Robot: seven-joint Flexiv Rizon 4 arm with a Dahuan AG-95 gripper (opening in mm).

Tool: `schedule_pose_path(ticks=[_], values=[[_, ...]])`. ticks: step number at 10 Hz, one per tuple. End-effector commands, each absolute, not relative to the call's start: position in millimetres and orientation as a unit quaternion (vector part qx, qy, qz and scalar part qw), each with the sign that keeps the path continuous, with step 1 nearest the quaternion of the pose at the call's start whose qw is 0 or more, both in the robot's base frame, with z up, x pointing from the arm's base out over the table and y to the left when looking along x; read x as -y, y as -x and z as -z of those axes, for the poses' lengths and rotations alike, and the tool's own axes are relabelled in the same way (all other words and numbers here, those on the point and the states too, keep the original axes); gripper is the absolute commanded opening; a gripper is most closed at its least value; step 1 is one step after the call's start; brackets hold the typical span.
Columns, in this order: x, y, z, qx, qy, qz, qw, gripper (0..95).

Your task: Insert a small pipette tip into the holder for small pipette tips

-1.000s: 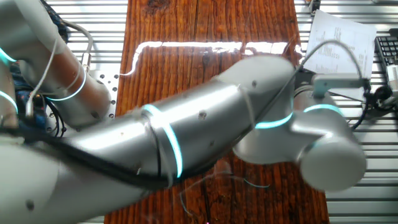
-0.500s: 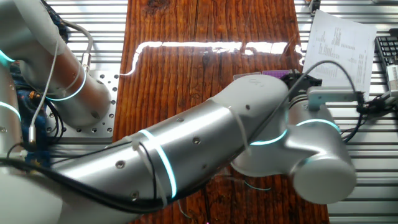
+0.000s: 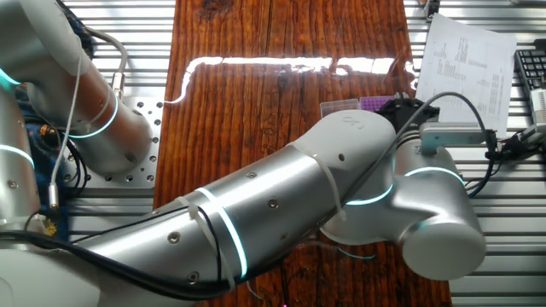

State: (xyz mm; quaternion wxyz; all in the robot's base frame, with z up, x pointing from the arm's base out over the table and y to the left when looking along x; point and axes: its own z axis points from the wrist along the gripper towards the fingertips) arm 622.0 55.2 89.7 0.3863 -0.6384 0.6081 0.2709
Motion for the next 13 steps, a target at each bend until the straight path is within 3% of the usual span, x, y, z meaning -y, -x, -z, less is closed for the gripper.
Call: schedule_pose_path(ticks=[1,13], values=[[-55.6,-621.8,-87.9,-0.598,0.646,-0.278,0.384,0.0],[-66.0,-610.8,-66.7,-0.581,0.65,-0.278,0.404,0.0]])
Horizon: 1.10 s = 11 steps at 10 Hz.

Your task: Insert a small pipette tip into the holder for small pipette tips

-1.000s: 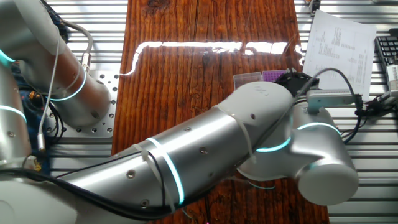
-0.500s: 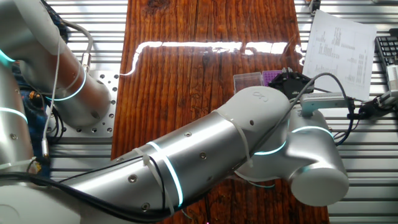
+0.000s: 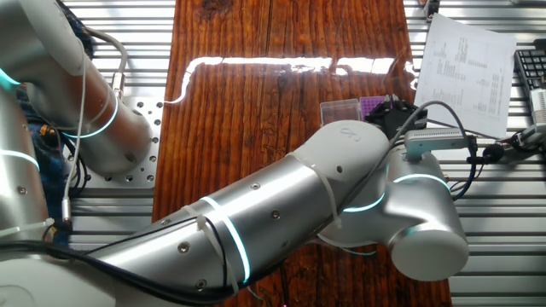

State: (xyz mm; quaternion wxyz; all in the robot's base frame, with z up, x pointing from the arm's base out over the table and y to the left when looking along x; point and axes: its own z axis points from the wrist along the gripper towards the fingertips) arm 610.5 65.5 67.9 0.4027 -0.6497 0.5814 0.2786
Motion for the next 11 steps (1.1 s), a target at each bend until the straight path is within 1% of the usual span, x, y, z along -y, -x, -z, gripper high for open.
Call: schedule_pose_path(ticks=[1,11], values=[[-65.6,-610.4,-66.1,-0.579,0.652,-0.276,0.405,0.0],[-61.4,-607.2,-61.3,-0.581,0.644,-0.274,0.416,0.0]])
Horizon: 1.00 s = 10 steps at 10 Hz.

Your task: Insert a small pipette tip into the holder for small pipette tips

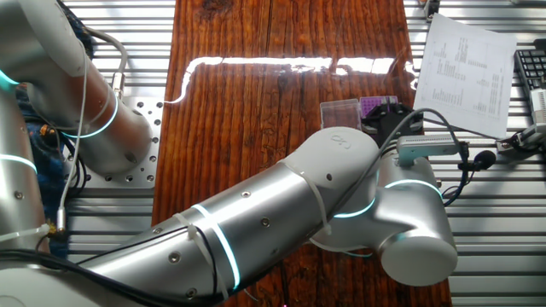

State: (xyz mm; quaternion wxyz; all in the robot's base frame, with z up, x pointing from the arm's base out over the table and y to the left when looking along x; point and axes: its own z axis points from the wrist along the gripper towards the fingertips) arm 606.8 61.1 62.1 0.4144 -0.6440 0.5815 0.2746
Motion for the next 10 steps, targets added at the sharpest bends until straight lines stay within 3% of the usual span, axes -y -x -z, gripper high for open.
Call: schedule_pose_path(ticks=[1,10], values=[[-61.4,-607.2,-61.3,-0.582,0.644,-0.272,0.416,0.0],[-66.4,-603.6,-65.2,-0.588,0.636,-0.279,0.414,0.0]])
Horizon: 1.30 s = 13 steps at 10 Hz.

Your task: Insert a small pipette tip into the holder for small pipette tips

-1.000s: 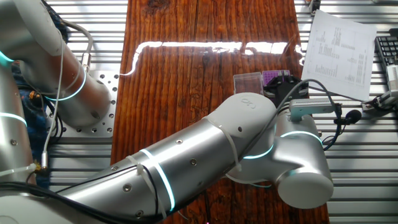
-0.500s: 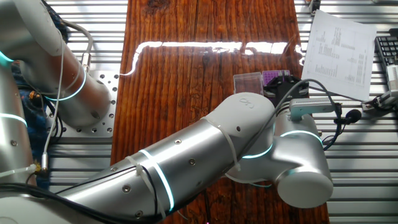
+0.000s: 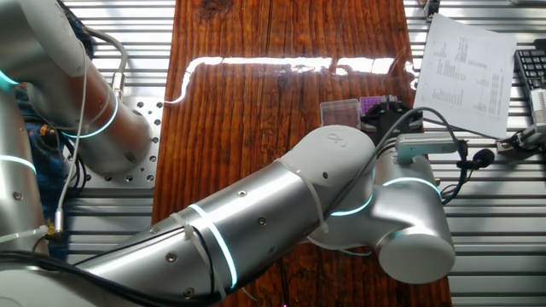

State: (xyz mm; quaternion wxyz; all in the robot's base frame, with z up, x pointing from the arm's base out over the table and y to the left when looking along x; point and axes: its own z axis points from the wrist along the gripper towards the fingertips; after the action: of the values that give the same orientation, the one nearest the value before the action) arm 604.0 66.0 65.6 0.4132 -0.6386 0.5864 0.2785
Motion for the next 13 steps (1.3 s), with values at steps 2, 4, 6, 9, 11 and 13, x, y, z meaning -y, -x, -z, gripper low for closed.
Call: schedule_pose_path(ticks=[2,4,6,9,11,13], values=[[-65.7,-599.7,-66.5,-0.59,0.635,-0.281,0.413,0.0],[-64.5,-593.9,-67.5,-0.59,0.632,-0.284,0.415,0.0],[-61.9,-587.3,-66.7,-0.591,0.631,-0.284,0.414,0.0],[-60.0,-584.1,-63.6,-0.587,0.632,-0.284,0.419,0.0],[-65.2,-579.3,-62.7,-0.594,0.617,-0.292,0.426,0.0],[-64.8,-578.4,-62.0,-0.596,0.617,-0.291,0.424,0.0]])
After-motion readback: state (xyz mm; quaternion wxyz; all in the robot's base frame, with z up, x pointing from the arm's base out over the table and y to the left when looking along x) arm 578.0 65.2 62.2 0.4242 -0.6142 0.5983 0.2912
